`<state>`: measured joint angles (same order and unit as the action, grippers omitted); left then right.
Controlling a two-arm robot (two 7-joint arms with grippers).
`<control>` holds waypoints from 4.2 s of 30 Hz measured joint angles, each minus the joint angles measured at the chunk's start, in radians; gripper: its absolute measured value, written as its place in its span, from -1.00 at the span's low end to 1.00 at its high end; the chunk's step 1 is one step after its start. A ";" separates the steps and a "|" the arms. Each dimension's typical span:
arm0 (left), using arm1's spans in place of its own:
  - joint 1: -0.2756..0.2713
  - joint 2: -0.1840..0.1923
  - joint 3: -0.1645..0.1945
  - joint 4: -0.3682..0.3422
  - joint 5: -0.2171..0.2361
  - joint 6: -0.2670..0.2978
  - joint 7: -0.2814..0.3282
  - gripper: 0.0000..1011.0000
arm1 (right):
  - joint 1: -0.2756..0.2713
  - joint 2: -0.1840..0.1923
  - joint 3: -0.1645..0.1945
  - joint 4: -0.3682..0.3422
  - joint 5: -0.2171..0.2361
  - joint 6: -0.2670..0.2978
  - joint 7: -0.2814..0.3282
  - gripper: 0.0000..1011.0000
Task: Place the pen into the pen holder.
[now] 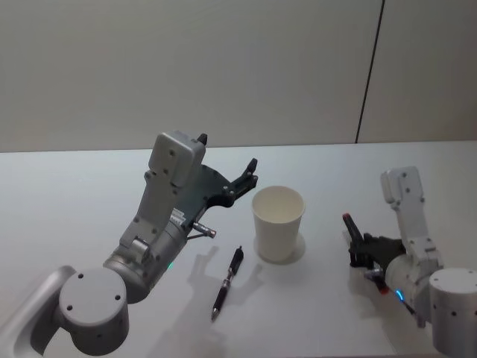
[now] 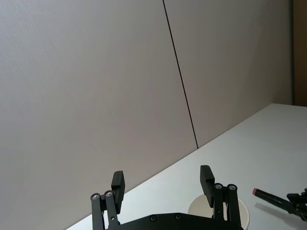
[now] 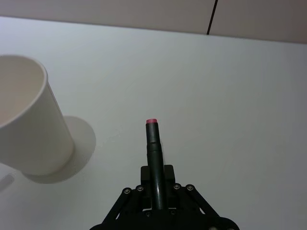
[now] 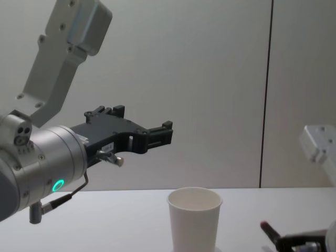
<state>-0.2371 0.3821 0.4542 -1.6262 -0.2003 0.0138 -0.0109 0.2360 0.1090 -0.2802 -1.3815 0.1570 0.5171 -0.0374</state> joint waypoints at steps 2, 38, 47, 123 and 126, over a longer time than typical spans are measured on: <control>0.000 0.000 0.000 0.000 0.000 0.000 0.000 0.98 | -0.003 0.002 0.001 -0.008 -0.005 -0.022 0.002 -0.69; 0.000 0.000 0.000 0.000 0.000 0.000 0.000 0.98 | 0.009 0.016 0.015 0.000 -0.039 -0.582 0.180 -0.69; 0.000 0.000 0.000 0.000 0.000 0.000 0.000 0.98 | 0.063 -0.004 0.013 0.091 -0.008 -0.777 0.287 -0.69; 0.000 0.000 0.000 0.000 0.000 0.000 0.000 0.98 | 0.458 -0.198 -0.020 0.931 0.136 -1.250 0.571 0.95; 0.000 0.000 0.000 0.000 0.000 0.000 0.000 0.98 | 0.445 -0.194 -0.017 0.904 0.141 -1.237 0.570 0.98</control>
<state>-0.2371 0.3821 0.4542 -1.6262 -0.2004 0.0138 -0.0109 0.6812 -0.0849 -0.2971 -0.4775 0.2975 -0.7202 0.5328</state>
